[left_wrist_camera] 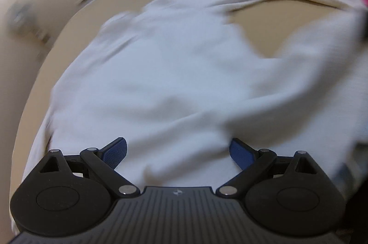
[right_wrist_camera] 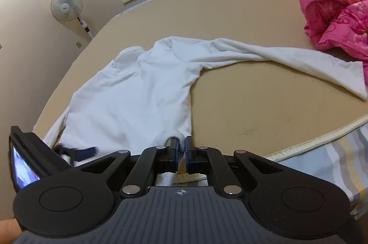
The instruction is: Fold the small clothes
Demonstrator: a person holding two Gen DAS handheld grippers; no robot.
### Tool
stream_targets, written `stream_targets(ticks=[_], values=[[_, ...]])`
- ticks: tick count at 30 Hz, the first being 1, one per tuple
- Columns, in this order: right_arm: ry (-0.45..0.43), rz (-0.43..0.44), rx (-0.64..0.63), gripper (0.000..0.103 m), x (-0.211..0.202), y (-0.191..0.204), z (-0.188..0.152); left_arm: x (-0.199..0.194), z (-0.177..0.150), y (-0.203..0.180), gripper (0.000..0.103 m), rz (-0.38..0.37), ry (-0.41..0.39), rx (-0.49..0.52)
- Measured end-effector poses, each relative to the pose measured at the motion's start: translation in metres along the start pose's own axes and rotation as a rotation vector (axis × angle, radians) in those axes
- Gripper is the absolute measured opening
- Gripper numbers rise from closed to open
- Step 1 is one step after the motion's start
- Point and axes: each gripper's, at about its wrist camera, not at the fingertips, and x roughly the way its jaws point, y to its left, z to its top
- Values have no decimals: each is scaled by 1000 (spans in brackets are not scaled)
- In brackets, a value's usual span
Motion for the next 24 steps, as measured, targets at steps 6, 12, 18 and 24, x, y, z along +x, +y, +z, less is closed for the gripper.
stream_targets(ticks=[6, 12, 18, 24], values=[[7, -9, 78, 5, 6, -15, -5, 38, -41, 86, 98, 323, 155, -110], [-9, 7, 152, 5, 8, -28, -5, 43, -77, 150, 98, 313, 275, -285], [-13, 22, 132, 5, 8, -24, -6, 7, -41, 104, 98, 144, 125, -201], [-12, 30, 141, 5, 8, -25, -6, -34, 5, 36, 98, -79, -39, -72]])
